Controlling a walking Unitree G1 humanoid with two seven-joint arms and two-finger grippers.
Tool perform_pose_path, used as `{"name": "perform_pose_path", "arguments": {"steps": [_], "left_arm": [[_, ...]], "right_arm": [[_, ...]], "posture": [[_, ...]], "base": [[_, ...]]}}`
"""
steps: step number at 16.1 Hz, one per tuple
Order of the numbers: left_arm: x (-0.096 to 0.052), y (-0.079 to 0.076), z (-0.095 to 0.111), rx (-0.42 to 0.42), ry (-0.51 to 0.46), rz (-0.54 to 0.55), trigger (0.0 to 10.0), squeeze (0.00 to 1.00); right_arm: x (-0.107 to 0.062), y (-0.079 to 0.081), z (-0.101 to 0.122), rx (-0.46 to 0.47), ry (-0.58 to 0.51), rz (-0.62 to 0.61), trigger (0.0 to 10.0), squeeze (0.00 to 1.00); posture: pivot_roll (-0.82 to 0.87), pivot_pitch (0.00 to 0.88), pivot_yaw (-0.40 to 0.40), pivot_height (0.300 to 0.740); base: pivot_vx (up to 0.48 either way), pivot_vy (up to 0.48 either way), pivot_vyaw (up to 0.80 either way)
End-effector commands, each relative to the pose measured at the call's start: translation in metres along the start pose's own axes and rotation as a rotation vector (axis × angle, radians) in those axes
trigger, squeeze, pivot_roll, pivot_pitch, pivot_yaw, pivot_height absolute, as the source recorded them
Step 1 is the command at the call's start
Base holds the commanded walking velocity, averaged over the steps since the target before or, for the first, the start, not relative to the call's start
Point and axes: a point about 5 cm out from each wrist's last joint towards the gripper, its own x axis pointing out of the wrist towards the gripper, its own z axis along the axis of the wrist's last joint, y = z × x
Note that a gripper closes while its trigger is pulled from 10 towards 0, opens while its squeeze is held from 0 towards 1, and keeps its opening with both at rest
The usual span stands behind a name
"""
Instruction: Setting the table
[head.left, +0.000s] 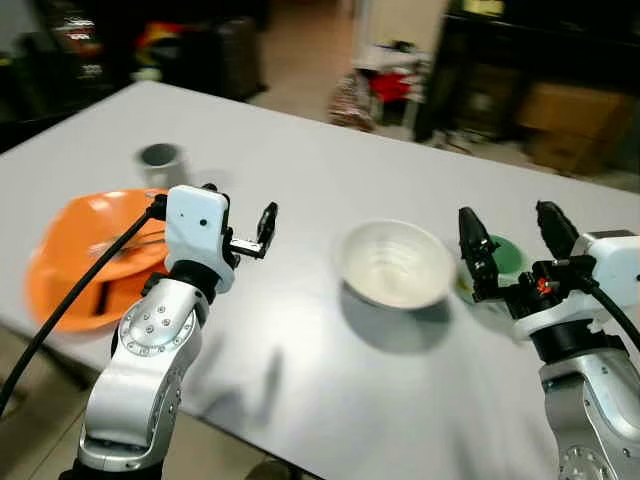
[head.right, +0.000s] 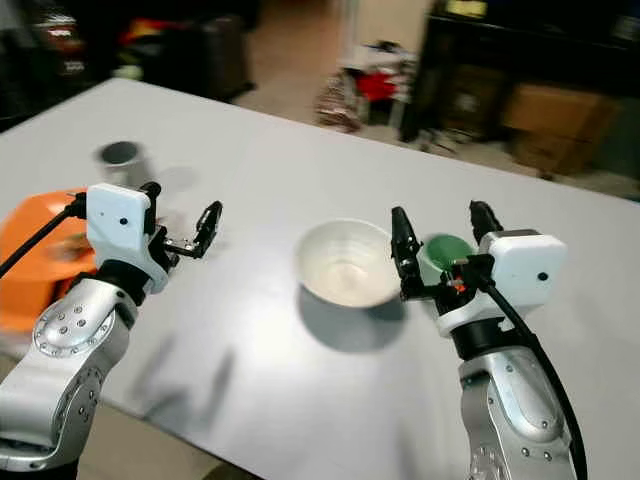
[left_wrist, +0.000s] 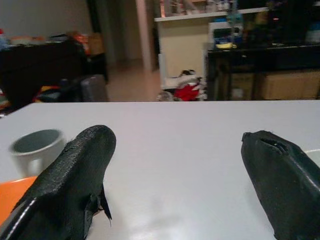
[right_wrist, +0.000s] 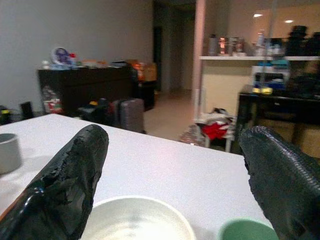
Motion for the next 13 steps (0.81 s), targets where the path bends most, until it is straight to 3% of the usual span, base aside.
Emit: {"name": "perform_pose_path", "arguments": {"steps": [1,3,5,7,10,13], "left_arm": [[-0.001,-0.003,0.006,-0.013,-0.024,-0.021,10.0,0.38],[0.002,-0.001,0.008,-0.002,-0.03,-0.012,10.0,0.23],[0.004,0.005,0.004,0.059,0.005,0.035,10.0,0.0],[0.002,0.015,0.005,0.052,-0.011,0.114,10.0,0.0],[0.002,0.003,0.004,0.096,-0.009,-0.001,10.0,0.0],[-0.001,0.008,0.001,0.07,0.004,0.017,10.0,0.0]], "right_arm": [[0.003,0.002,0.0,-0.004,-0.003,-0.002,10.0,1.0],[0.004,0.005,-0.001,0.003,-0.001,-0.002,10.0,1.0],[0.003,0.005,-0.006,0.023,0.012,-0.026,10.0,1.0],[0.003,0.01,-0.009,0.021,0.037,0.013,10.0,1.0],[-0.006,0.004,-0.012,0.006,0.064,-0.01,10.0,1.0],[-0.005,0.008,-0.013,0.008,0.079,0.013,10.0,1.0]], "posture": [[0.0,0.0,-0.011,0.74],[0.01,0.0,0.007,0.74],[0.02,0.0,0.009,0.74],[0.01,0.0,0.015,0.74],[0.0,0.0,0.026,0.74],[-0.01,0.0,0.028,0.74]], "base": [[0.0,0.0,0.8],[0.0,0.0,0.8],[0.0,0.0,0.8],[0.0,0.0,0.8],[0.0,0.0,0.8],[0.0,0.0,0.8]]}}
